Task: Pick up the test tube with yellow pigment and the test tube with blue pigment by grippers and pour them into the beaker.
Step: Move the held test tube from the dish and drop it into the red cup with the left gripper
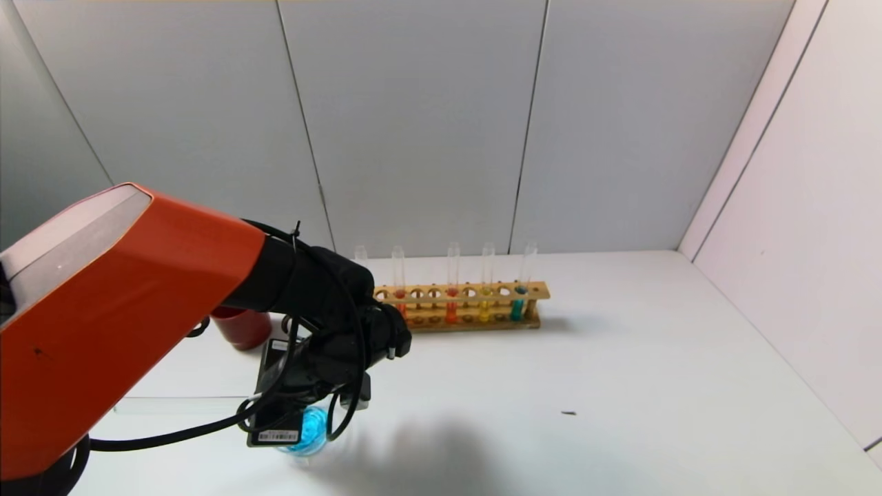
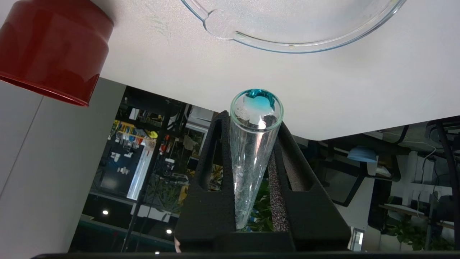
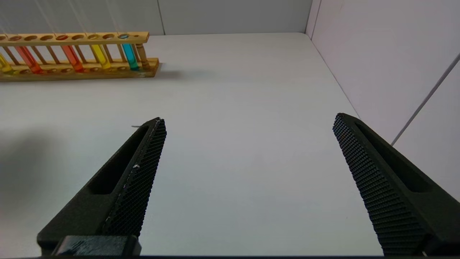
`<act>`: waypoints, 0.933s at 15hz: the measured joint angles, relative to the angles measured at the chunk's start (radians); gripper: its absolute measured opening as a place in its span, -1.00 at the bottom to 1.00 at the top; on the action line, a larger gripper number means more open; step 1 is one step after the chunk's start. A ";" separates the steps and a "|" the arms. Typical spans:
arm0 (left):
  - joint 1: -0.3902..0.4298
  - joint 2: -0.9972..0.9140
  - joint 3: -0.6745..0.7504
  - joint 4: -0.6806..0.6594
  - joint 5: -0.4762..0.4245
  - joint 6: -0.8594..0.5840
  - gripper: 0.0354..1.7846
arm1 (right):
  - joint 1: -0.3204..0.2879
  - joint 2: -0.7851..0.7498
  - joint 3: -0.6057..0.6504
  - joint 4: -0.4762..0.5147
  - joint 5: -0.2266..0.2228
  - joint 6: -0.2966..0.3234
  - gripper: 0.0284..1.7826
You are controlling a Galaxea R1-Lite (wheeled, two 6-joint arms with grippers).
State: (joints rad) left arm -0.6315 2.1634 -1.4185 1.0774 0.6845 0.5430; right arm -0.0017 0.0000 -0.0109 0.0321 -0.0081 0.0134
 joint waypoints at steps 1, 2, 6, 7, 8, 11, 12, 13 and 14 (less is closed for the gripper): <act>0.000 0.001 0.000 -0.001 0.000 -0.001 -0.68 | 0.000 0.000 0.000 0.000 0.000 0.000 0.91; 0.000 0.001 0.001 -0.005 -0.001 -0.006 -0.68 | 0.000 0.000 0.000 0.000 0.000 0.000 0.91; 0.049 -0.012 -0.009 -0.013 -0.051 -0.111 -0.68 | 0.000 0.000 0.000 0.000 0.000 0.000 0.91; 0.070 -0.025 -0.019 -0.010 -0.074 -0.165 -0.68 | 0.000 0.000 0.000 -0.001 0.000 0.000 0.91; 0.086 -0.043 -0.029 -0.007 -0.087 -0.200 -0.68 | 0.000 0.000 0.000 -0.001 0.000 0.000 0.91; 0.118 -0.147 -0.039 -0.010 -0.095 -0.225 -0.68 | 0.000 0.000 0.000 0.000 0.000 0.000 0.91; 0.123 -0.188 -0.044 -0.013 -0.095 -0.228 -0.68 | 0.000 0.000 0.000 0.000 0.000 0.000 0.91; 0.129 -0.230 -0.051 -0.015 -0.094 -0.231 -0.68 | 0.000 0.000 0.000 0.000 0.000 0.000 0.91; 0.137 -0.269 -0.059 -0.020 -0.091 -0.237 -0.68 | 0.000 0.000 0.000 0.000 0.000 0.000 0.91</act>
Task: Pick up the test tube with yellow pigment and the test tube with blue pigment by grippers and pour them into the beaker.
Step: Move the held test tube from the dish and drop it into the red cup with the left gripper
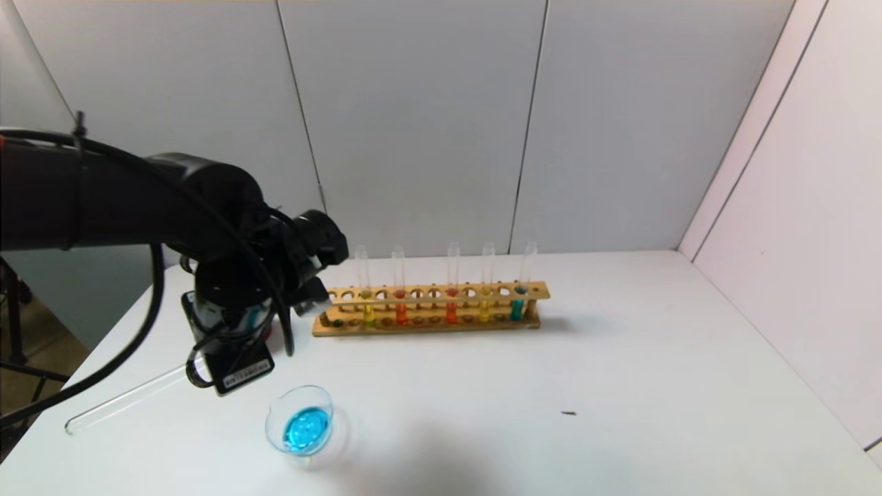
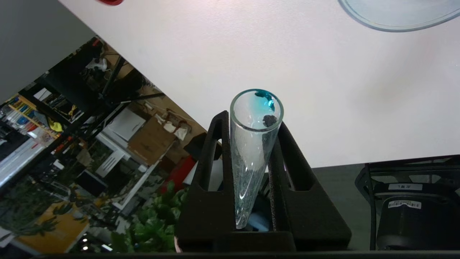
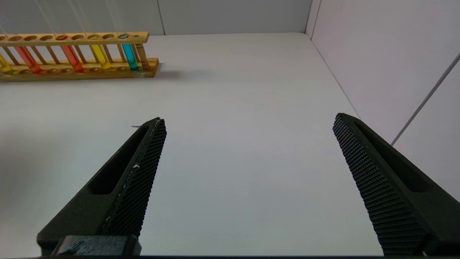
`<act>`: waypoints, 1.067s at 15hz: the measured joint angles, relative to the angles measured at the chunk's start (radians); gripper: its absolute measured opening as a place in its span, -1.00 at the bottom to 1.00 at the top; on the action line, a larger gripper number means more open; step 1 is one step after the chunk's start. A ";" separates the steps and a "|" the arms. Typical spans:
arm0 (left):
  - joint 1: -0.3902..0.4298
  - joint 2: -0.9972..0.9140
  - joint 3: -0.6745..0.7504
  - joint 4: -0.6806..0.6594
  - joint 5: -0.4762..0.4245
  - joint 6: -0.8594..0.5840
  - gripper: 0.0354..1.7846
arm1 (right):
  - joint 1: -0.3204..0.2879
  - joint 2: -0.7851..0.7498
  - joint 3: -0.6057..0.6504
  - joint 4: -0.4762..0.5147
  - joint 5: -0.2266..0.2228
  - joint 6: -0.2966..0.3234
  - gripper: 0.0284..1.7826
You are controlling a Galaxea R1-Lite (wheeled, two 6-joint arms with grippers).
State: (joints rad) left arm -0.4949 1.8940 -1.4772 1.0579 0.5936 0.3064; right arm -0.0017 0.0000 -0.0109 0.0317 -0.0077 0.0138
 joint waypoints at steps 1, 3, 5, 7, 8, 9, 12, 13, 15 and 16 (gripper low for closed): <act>0.011 -0.037 -0.009 -0.020 0.003 -0.020 -0.68 | 0.000 0.000 0.000 0.000 0.000 0.000 0.91; 0.032 -0.085 -0.019 -0.107 0.009 -0.103 -0.68 | 0.000 0.000 0.000 0.000 0.000 0.000 0.91; 0.073 -0.115 -0.024 -0.204 0.012 -0.169 -0.68 | 0.000 0.000 0.000 0.000 0.000 0.000 0.91; 0.110 -0.132 -0.027 -0.296 0.012 -0.185 -0.68 | 0.000 0.000 0.000 0.000 0.000 0.000 0.91; 0.124 -0.137 -0.028 -0.341 0.012 -0.187 -0.68 | 0.000 0.000 0.000 0.000 0.000 0.000 0.91; 0.136 -0.141 -0.029 -0.385 0.012 -0.190 -0.68 | 0.000 0.000 0.000 0.000 0.000 0.000 0.91; 0.163 -0.148 -0.023 -0.542 0.011 -0.213 -0.68 | 0.000 0.000 0.000 0.000 0.000 0.000 0.91; 0.178 -0.148 -0.021 -0.573 0.009 -0.220 -0.68 | 0.000 0.000 0.000 0.000 0.000 0.000 0.91; 0.205 -0.143 -0.017 -0.618 0.004 -0.248 -0.68 | 0.000 0.000 0.000 0.000 0.000 0.000 0.91; 0.216 -0.137 -0.014 -0.657 0.002 -0.286 -0.68 | 0.000 0.000 0.000 0.000 0.000 0.000 0.91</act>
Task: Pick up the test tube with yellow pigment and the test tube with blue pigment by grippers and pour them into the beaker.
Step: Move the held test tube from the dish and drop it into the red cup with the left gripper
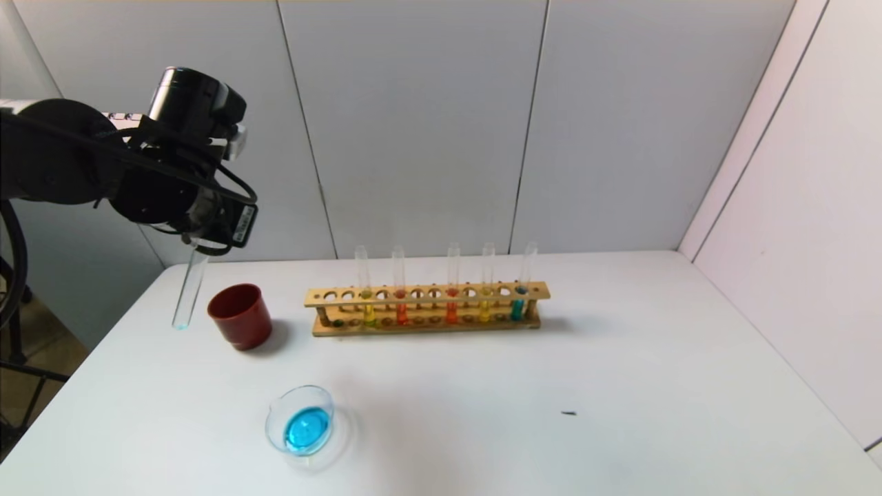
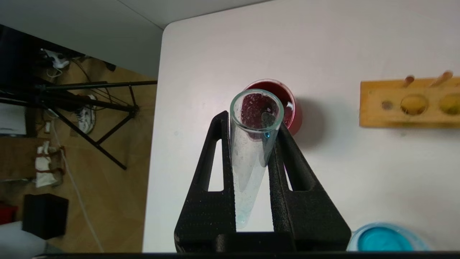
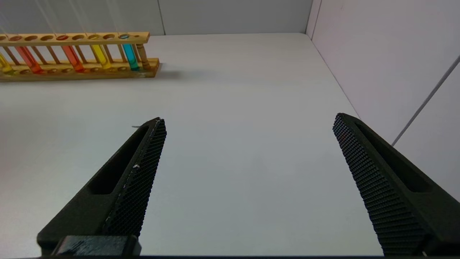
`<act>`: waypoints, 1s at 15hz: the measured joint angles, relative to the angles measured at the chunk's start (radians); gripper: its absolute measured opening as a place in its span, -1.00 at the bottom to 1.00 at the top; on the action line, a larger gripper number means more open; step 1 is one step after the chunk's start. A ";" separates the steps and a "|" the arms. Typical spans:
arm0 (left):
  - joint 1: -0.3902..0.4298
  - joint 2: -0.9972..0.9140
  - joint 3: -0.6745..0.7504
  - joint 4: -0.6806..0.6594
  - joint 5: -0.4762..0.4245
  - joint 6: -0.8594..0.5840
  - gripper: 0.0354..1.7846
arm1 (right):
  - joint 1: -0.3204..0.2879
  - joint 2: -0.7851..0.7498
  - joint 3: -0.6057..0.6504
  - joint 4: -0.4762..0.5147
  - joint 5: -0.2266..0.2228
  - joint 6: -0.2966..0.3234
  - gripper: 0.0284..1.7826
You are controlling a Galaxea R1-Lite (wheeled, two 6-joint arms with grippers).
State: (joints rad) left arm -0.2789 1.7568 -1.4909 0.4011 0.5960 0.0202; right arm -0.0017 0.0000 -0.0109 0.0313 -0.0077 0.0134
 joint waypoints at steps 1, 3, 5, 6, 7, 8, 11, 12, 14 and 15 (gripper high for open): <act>0.011 0.006 0.003 -0.031 -0.001 -0.019 -0.68 | 0.000 0.000 0.000 0.000 0.000 0.000 0.91; 0.045 0.024 0.005 -0.103 -0.007 -0.027 -0.68 | 0.000 0.000 0.000 0.000 0.000 0.000 0.91; 0.074 0.045 0.009 -0.184 -0.046 -0.028 -0.68 | 0.000 0.000 0.000 0.000 0.000 0.000 0.91; 0.087 0.058 0.012 -0.219 -0.064 -0.032 -0.68 | 0.000 0.000 0.000 0.001 0.000 0.000 0.91; 0.102 0.072 0.014 -0.243 -0.069 -0.038 -0.68 | 0.000 0.000 0.000 0.000 0.000 0.000 0.91; 0.116 0.085 0.022 -0.270 -0.075 -0.042 -0.68 | 0.000 0.000 0.000 0.000 0.000 0.000 0.91; 0.126 0.110 0.045 -0.315 -0.121 -0.044 -0.68 | 0.000 0.000 0.000 0.001 0.000 0.000 0.91; 0.128 0.118 0.046 -0.318 -0.121 -0.045 -0.68 | 0.000 0.000 0.000 0.000 0.000 0.000 0.91; 0.133 0.135 0.045 -0.346 -0.127 -0.047 -0.68 | 0.000 0.000 0.000 0.000 0.000 0.000 0.91; 0.132 0.143 0.050 -0.377 -0.130 -0.046 -0.68 | 0.000 0.000 0.000 0.000 0.000 0.000 0.91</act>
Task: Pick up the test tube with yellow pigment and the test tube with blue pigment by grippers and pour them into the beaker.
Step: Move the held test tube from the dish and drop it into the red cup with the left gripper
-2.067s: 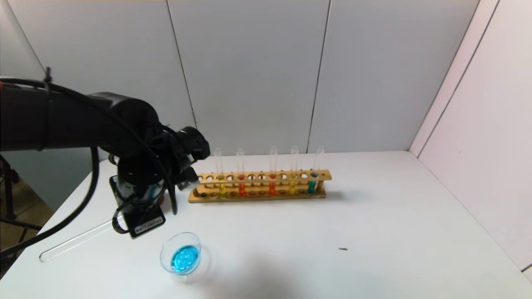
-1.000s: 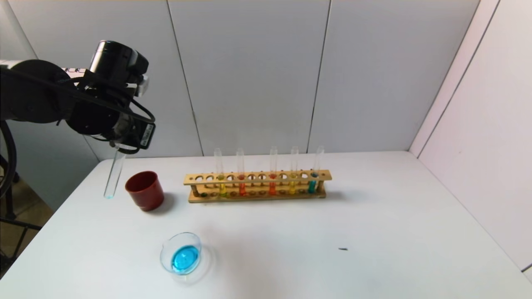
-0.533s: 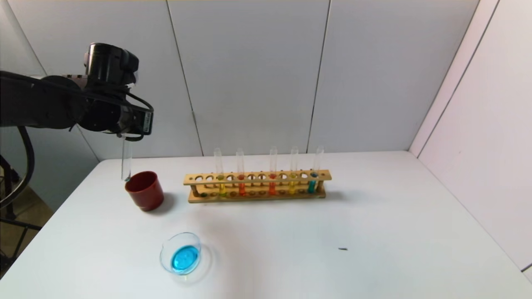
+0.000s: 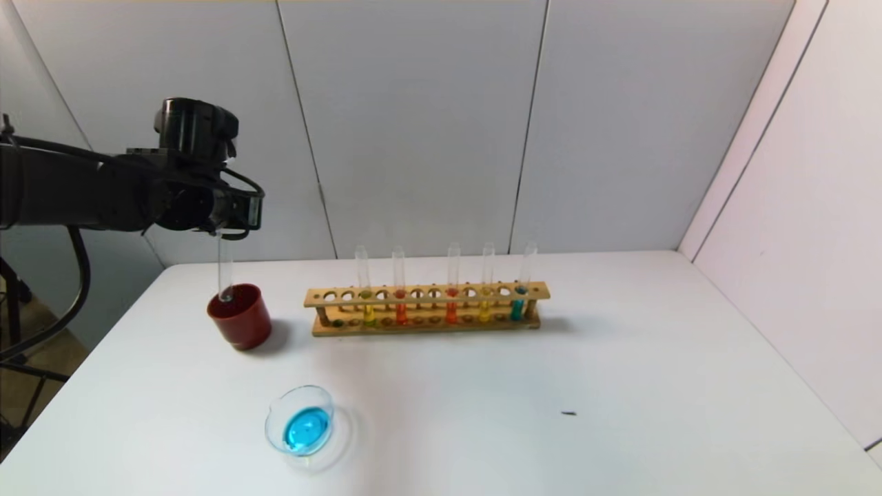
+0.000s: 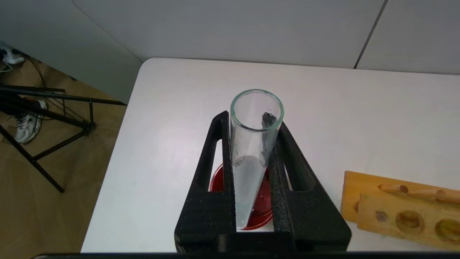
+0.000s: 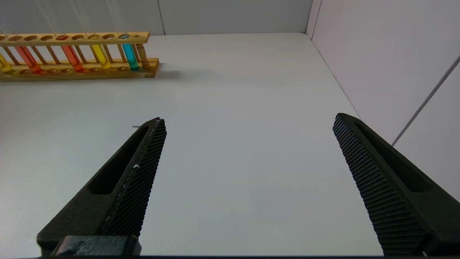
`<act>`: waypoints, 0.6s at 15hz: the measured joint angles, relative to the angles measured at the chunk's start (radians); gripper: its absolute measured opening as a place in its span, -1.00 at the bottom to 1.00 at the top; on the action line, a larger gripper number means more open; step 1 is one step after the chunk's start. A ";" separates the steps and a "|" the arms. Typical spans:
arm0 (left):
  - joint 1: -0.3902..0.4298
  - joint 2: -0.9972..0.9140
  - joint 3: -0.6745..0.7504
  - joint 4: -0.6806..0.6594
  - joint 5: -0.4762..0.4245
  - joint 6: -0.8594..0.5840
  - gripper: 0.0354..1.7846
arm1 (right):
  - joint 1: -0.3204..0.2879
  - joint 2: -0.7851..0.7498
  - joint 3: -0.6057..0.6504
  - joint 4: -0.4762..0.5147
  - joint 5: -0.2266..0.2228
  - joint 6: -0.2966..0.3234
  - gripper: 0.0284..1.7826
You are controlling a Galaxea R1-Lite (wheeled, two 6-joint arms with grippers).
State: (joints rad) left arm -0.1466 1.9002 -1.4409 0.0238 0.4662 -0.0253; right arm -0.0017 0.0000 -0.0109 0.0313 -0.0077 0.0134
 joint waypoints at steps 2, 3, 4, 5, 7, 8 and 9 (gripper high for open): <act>0.006 0.016 0.008 -0.033 0.000 0.004 -0.68 | 0.000 0.000 0.000 0.000 0.000 0.000 0.91; 0.010 0.023 0.010 -0.035 0.000 0.005 -0.68 | 0.000 0.000 0.000 0.000 0.000 0.000 0.91; 0.011 0.031 0.010 -0.037 0.000 0.005 -0.68 | 0.000 0.000 0.000 0.000 0.000 0.000 0.91; 0.013 0.039 0.011 -0.041 0.000 0.004 -0.68 | 0.000 0.000 0.000 0.000 0.000 0.000 0.91; 0.021 0.056 0.013 -0.043 -0.001 0.001 -0.68 | 0.000 0.000 0.000 0.000 0.000 0.000 0.91; 0.025 0.064 0.015 -0.054 -0.011 0.001 -0.68 | 0.000 0.000 0.000 0.000 0.000 0.000 0.91; 0.027 0.073 0.018 -0.073 -0.024 0.002 -0.68 | 0.000 0.000 0.000 0.000 0.000 0.000 0.91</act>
State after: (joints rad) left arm -0.1191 1.9734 -1.4230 -0.0496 0.4419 -0.0234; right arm -0.0017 0.0000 -0.0109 0.0317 -0.0077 0.0138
